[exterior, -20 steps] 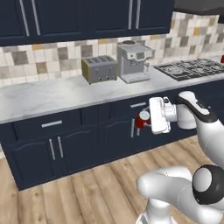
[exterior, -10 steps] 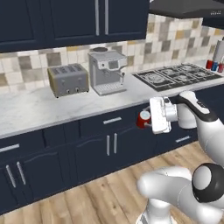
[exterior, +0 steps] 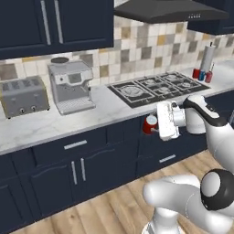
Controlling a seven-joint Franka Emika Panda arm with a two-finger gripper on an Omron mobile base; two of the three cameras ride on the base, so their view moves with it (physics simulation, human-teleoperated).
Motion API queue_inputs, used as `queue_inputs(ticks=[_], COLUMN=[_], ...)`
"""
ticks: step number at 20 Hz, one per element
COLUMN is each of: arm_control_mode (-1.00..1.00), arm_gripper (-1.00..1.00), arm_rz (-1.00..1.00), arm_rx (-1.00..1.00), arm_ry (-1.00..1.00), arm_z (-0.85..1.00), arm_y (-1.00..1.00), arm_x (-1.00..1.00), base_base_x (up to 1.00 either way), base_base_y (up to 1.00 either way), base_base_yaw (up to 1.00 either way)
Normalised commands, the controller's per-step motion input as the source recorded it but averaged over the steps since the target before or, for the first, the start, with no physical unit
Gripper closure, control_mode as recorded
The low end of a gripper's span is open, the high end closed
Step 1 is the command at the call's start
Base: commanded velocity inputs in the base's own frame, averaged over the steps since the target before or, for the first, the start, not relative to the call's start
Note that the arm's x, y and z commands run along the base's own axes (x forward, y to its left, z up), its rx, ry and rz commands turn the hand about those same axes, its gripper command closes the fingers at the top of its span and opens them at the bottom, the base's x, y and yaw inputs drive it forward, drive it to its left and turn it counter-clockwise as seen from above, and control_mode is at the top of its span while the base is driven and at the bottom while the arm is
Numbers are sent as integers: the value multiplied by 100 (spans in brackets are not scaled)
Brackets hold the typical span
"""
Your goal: Four empty soda cans are scattered around the kitchen. Gather all the cans and cluster them next to the stove for recycling.
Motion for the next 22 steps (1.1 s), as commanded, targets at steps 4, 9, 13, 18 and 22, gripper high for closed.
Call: queue_inputs(ticks=[4,9,13,18,22], arm_control_mode=[100,100,100,100,100], arm_gripper=[100,100,100,100,100], arm_rz=[0,0,0,0,0], arm_rx=[0,0,0,0,0], arm_ry=[0,0,0,0,0], arm_z=[0,0,0,0,0], arm_y=[0,0,0,0,0], arm_x=[0,0,0,0,0], base_base_x=[62,62,65,67,67], base_base_y=[-83,-78,-71,-70,-70], base_base_yaw=[-9,-9,-8,-7,-6])
